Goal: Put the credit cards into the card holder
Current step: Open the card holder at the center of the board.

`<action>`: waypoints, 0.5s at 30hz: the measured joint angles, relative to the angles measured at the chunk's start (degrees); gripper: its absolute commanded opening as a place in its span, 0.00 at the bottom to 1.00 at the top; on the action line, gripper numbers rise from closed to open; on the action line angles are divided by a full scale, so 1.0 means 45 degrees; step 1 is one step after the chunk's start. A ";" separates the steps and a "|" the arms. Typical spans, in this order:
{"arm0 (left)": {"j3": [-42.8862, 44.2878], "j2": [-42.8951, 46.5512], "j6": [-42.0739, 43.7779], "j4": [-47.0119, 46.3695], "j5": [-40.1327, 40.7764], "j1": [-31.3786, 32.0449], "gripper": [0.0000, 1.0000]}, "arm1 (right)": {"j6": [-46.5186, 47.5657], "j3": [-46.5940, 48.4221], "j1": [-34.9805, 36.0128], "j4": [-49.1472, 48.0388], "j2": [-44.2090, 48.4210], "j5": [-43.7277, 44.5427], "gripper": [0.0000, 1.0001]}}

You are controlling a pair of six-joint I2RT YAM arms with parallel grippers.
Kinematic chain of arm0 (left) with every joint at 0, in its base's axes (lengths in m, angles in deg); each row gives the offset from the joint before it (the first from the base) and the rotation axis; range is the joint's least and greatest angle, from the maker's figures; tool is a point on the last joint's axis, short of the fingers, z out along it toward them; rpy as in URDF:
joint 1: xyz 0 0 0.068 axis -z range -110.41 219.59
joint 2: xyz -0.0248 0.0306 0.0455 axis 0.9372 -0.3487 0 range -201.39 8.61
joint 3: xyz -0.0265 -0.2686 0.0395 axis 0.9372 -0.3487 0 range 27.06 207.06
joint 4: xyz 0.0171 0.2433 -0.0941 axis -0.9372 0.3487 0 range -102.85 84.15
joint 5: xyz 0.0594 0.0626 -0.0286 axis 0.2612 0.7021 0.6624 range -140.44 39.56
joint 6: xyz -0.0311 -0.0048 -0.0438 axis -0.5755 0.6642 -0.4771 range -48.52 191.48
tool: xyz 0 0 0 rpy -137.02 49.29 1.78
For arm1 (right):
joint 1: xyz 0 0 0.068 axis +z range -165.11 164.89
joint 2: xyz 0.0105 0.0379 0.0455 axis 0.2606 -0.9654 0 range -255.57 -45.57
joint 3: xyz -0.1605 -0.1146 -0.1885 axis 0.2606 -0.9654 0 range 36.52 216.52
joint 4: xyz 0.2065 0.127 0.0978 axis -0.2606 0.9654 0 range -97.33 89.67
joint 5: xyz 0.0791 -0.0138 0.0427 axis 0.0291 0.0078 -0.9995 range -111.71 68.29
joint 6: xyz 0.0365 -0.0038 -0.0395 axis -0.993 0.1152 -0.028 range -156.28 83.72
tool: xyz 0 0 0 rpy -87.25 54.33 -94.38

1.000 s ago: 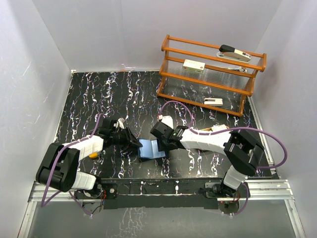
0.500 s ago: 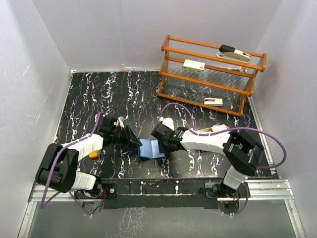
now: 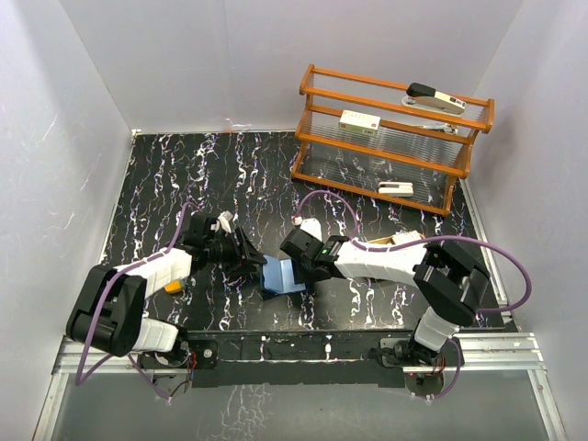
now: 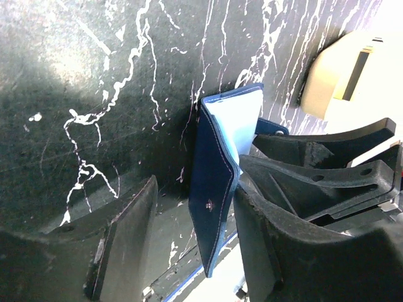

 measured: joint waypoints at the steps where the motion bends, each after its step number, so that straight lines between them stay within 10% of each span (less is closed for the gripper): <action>1: -0.0039 -0.0029 -0.0010 -0.0243 -0.0053 0.0000 0.50 | 0.0005 0.0000 0.0000 0.0000 0.0000 -0.0005 0.41; 15: -0.0073 -0.0733 0.0661 0.0141 0.0413 0.0053 0.42 | 0.0340 0.0559 0.0000 0.0175 -0.0233 -0.0058 0.68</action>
